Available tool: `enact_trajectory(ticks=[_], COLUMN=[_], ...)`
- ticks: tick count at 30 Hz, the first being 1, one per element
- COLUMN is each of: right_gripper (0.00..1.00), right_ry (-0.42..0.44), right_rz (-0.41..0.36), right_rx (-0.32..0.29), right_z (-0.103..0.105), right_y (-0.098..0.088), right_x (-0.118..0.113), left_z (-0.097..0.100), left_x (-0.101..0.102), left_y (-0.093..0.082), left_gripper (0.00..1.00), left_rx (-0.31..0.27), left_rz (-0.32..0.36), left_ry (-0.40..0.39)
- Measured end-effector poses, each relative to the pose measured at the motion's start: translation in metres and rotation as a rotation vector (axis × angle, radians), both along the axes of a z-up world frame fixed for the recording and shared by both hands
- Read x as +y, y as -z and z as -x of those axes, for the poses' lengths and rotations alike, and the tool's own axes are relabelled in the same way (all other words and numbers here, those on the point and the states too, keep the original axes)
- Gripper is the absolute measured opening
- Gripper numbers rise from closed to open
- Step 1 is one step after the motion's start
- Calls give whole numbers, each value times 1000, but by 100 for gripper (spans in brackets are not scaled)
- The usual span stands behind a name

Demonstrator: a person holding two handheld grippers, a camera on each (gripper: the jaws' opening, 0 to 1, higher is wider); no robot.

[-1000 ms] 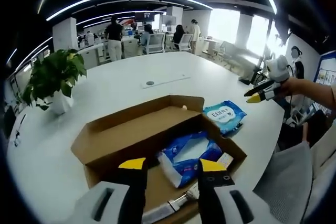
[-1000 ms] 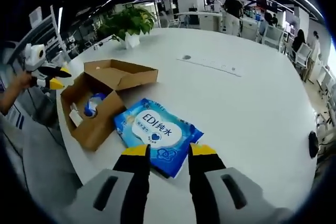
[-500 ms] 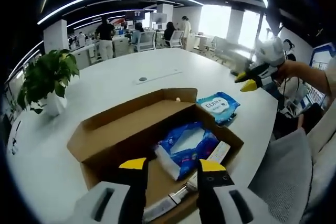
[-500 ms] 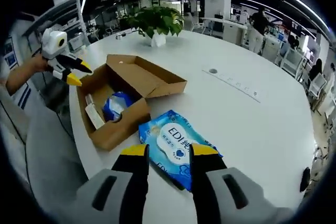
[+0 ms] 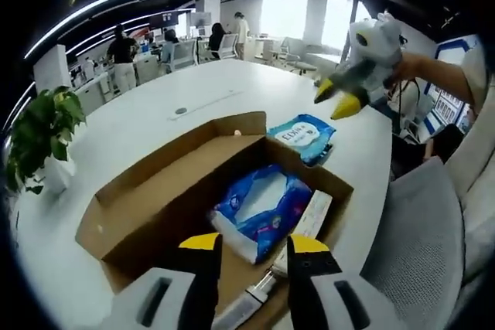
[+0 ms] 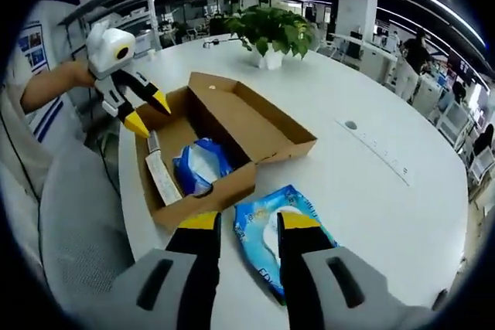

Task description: Operate the shoe box by opening the lid, removing the specified soft item, and placing it in the target area until the item is outside and the box remains undamaged.

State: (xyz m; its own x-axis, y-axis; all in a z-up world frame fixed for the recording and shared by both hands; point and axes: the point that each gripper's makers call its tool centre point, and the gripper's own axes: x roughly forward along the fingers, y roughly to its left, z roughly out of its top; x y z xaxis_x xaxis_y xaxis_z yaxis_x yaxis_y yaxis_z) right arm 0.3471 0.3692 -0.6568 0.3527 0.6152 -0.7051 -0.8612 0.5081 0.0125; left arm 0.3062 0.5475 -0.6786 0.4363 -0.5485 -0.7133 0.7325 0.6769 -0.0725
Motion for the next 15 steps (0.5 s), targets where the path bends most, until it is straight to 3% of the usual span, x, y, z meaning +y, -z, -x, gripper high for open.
enact_trajectory(ticks=[15], right_gripper=[24], right_ry=[-111], right_rz=[13], right_rx=[-3], right_z=[-2], right_y=[10], right_x=[47], left_z=[-11], left_x=[-24], left_y=[19], left_gripper=[28], left_rx=[45], left_rz=[-34], left_ry=[189])
